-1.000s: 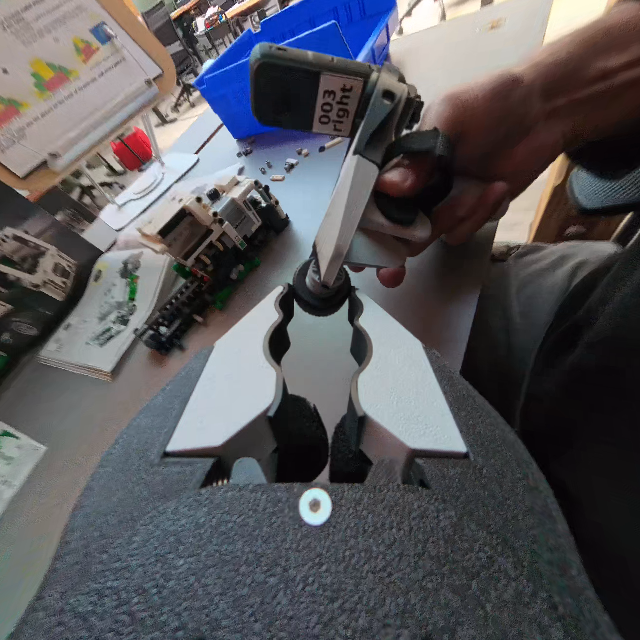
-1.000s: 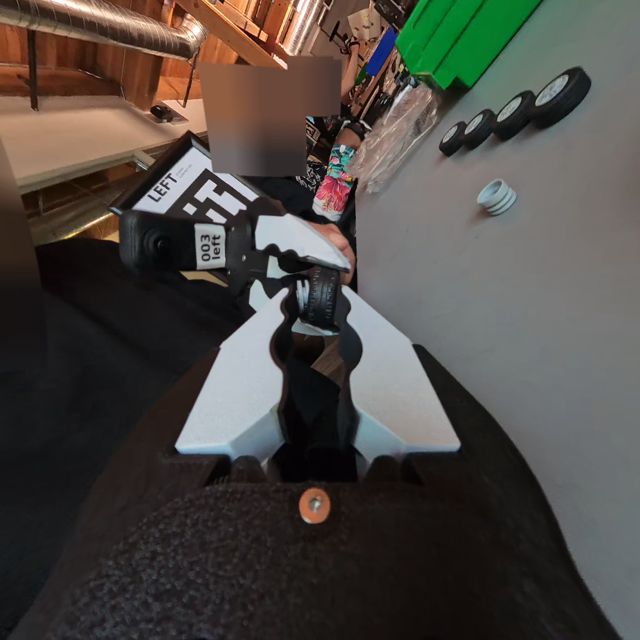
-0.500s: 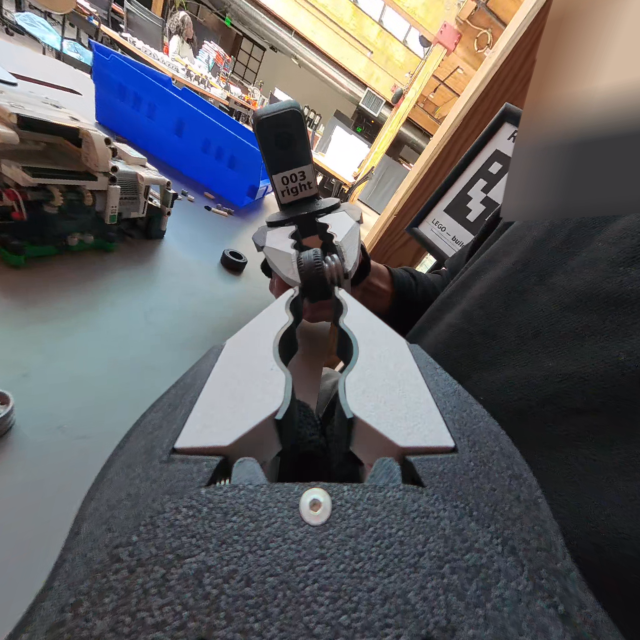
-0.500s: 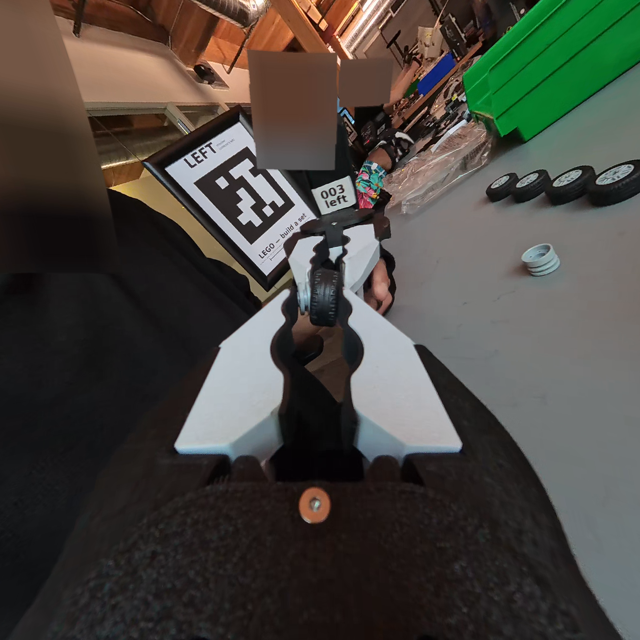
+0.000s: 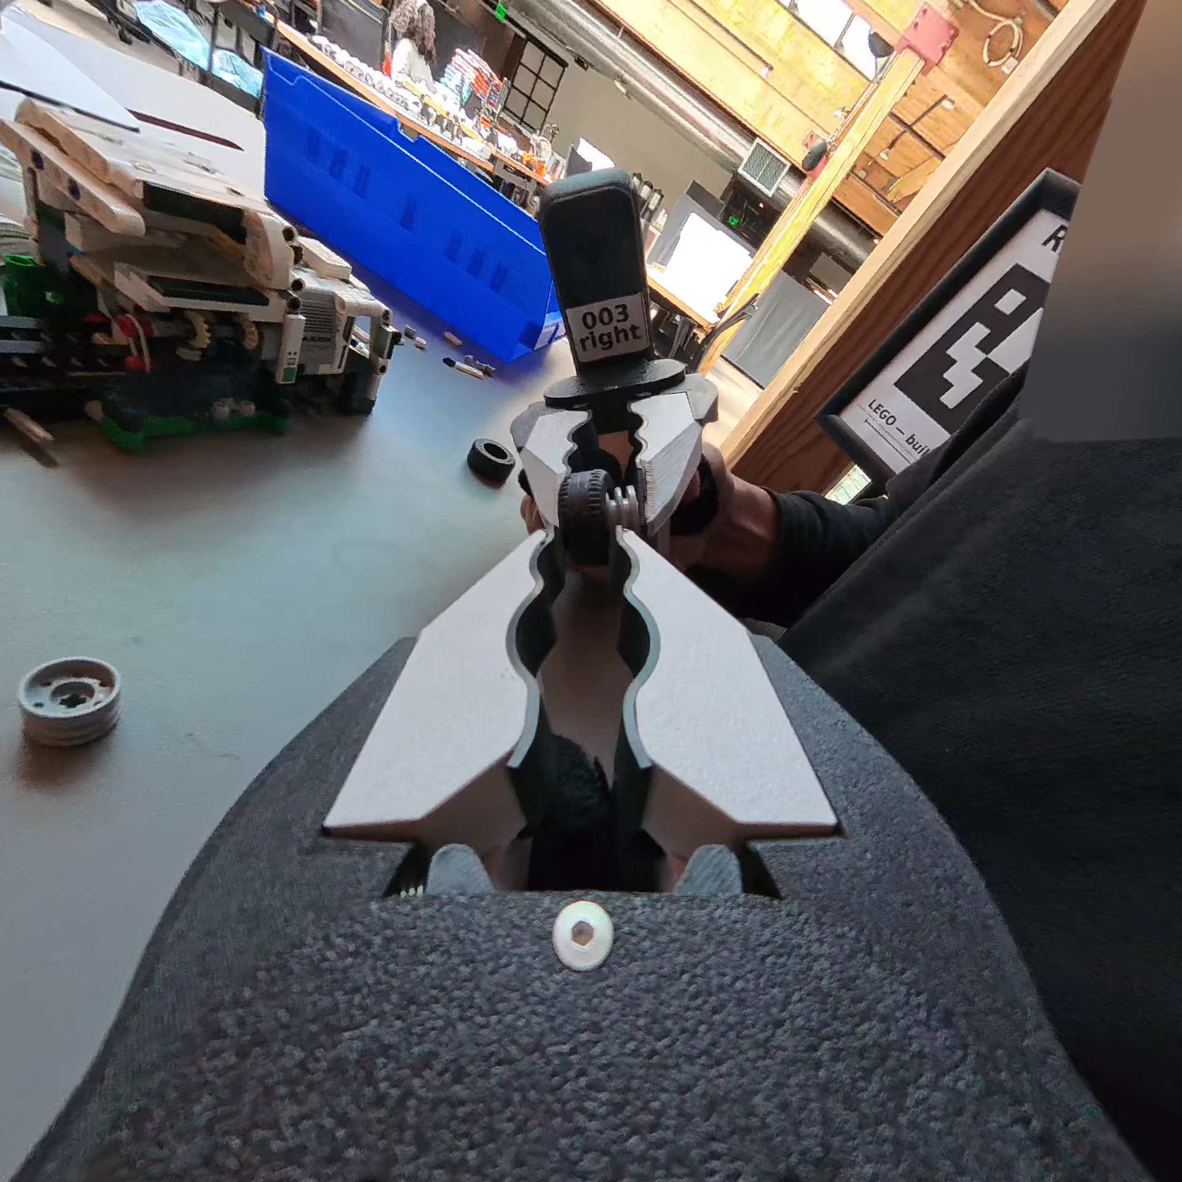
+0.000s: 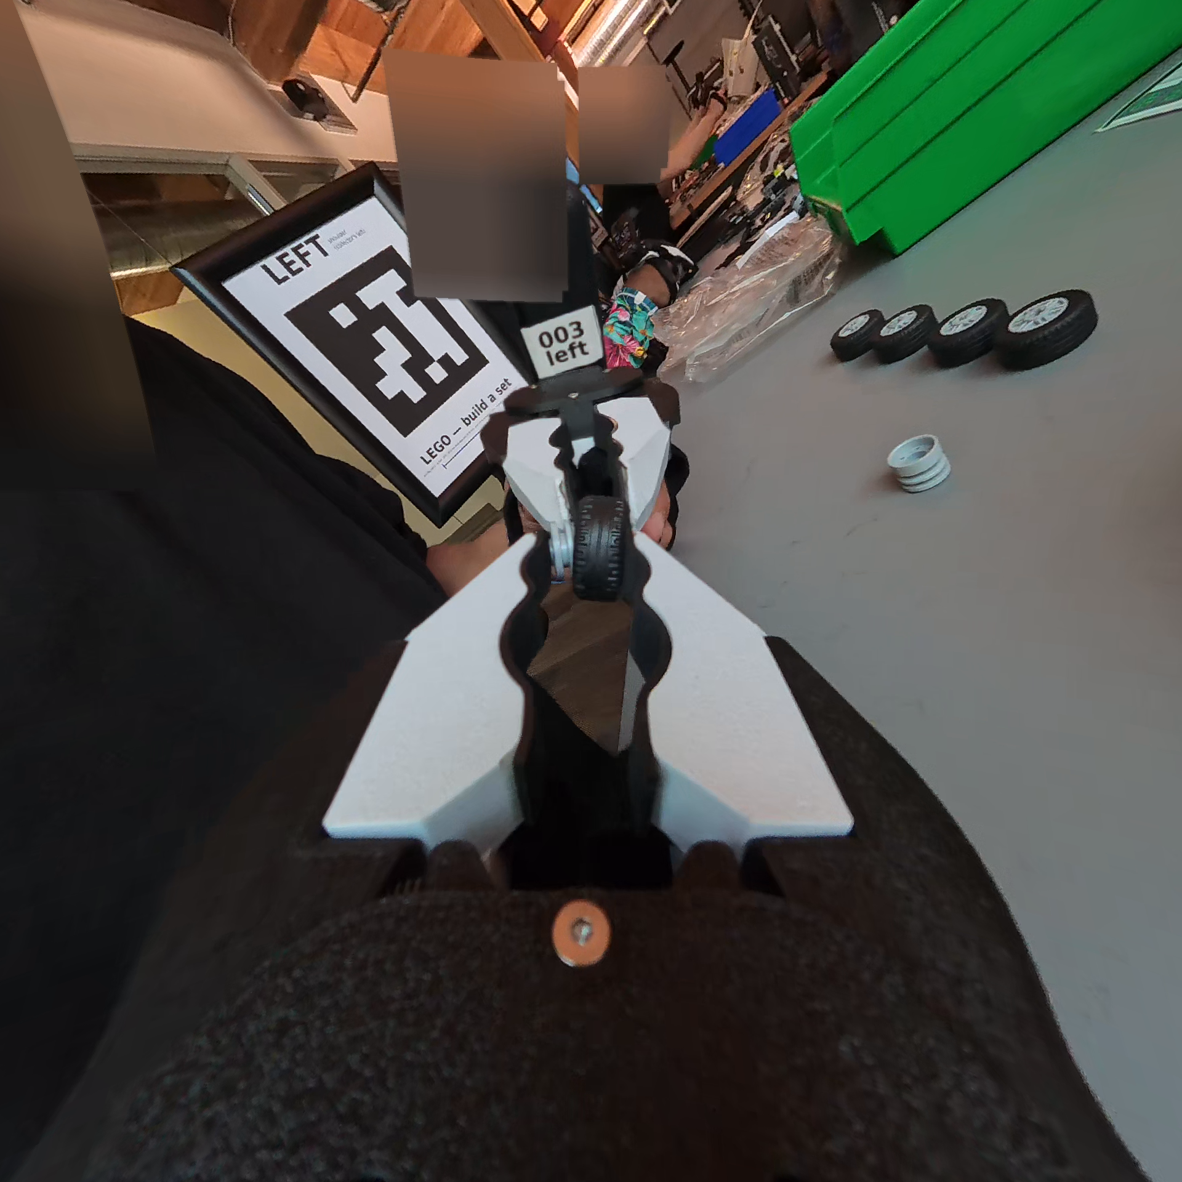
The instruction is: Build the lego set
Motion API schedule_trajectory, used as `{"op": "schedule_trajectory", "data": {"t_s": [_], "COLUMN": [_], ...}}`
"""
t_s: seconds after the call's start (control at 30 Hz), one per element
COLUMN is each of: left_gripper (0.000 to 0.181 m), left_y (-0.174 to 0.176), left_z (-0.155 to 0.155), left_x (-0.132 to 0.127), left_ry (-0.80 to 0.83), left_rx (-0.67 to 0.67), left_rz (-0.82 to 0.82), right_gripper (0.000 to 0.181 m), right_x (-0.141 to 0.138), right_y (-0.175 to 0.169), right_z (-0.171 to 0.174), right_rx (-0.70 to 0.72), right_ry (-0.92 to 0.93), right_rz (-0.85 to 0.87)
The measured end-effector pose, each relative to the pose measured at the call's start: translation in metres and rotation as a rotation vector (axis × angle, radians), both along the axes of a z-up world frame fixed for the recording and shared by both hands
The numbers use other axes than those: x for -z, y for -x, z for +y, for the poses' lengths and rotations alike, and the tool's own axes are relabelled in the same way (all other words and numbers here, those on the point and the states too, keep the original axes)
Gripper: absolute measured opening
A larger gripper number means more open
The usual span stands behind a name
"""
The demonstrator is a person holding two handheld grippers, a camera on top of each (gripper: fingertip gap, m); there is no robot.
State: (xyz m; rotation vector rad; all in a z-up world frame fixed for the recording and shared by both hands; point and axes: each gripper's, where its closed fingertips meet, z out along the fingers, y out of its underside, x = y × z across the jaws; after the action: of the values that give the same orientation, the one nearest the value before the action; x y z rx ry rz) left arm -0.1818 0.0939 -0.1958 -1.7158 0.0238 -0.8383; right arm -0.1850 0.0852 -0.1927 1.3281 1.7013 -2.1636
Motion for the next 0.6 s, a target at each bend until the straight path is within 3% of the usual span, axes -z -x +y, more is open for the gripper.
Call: {"op": "schedule_trajectory", "data": {"t_s": [0.6], "left_gripper": [0.009], "left_y": [0.0007], "left_z": [-0.0048], "left_x": [0.0024], "left_ry": [-0.053], "left_rx": [-0.112], "left_rz": [0.142], "right_gripper": [0.020], "right_x": [0.0067], "right_y": [-0.0003], "right_z": [-0.0043], "right_rx": [0.022], "right_ry": [-0.083], "right_rz": [0.023]}}
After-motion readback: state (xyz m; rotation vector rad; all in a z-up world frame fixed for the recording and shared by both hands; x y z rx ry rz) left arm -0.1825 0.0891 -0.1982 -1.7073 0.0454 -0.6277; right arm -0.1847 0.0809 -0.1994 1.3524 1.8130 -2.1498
